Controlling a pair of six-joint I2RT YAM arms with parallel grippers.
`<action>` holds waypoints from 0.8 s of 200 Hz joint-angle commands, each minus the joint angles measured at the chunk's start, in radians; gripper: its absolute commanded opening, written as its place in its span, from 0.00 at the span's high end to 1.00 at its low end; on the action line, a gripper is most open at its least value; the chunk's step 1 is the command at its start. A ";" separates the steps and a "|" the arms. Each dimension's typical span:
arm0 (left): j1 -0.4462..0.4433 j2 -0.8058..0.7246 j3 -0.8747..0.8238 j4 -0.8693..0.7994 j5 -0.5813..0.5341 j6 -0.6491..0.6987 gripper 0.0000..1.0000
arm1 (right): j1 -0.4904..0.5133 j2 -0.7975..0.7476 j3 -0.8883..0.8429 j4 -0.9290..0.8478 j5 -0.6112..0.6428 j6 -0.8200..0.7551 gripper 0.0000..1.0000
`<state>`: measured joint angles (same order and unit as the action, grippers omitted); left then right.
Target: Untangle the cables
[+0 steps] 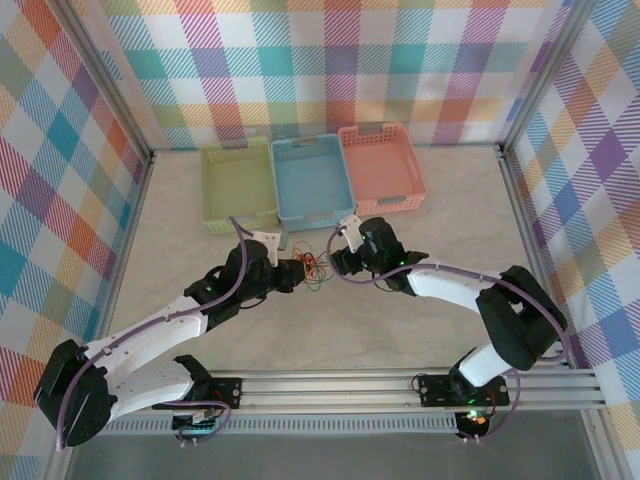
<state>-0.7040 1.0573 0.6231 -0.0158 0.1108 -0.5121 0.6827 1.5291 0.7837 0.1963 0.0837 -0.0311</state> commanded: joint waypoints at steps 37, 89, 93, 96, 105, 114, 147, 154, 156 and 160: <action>0.007 -0.049 -0.005 -0.005 -0.023 -0.003 0.85 | -0.031 0.028 0.010 -0.095 0.272 0.035 0.31; 0.008 -0.078 -0.011 -0.017 -0.056 0.003 0.85 | -0.074 0.033 0.018 -0.140 0.301 0.105 0.33; 0.008 -0.078 -0.011 -0.018 -0.056 0.003 0.85 | -0.076 0.034 0.019 -0.144 0.301 0.110 0.34; 0.007 -0.078 -0.011 -0.017 -0.055 0.004 0.85 | -0.079 0.034 0.019 -0.146 0.300 0.112 0.34; 0.007 -0.078 -0.011 -0.018 -0.056 0.003 0.85 | -0.085 0.037 0.020 -0.152 0.302 0.121 0.34; 0.007 -0.081 -0.011 -0.018 -0.059 0.003 0.86 | -0.091 0.037 0.022 -0.159 0.302 0.132 0.34; 0.008 -0.104 -0.018 -0.025 -0.078 0.003 0.86 | -0.108 0.037 0.022 -0.172 0.319 0.164 0.36; 0.007 -0.110 -0.020 -0.027 -0.084 0.004 0.86 | -0.114 0.037 0.021 -0.174 0.317 0.174 0.37; 0.008 -0.111 -0.021 -0.027 -0.086 0.004 0.86 | -0.116 0.037 0.020 -0.174 0.317 0.177 0.37; 0.006 -0.115 -0.022 -0.028 -0.089 0.003 0.86 | -0.118 0.035 0.019 -0.174 0.314 0.183 0.37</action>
<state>-0.7040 0.9878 0.6155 -0.0334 0.0631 -0.5114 0.6014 1.5509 0.7876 0.0792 0.3222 0.1009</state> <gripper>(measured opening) 0.142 0.637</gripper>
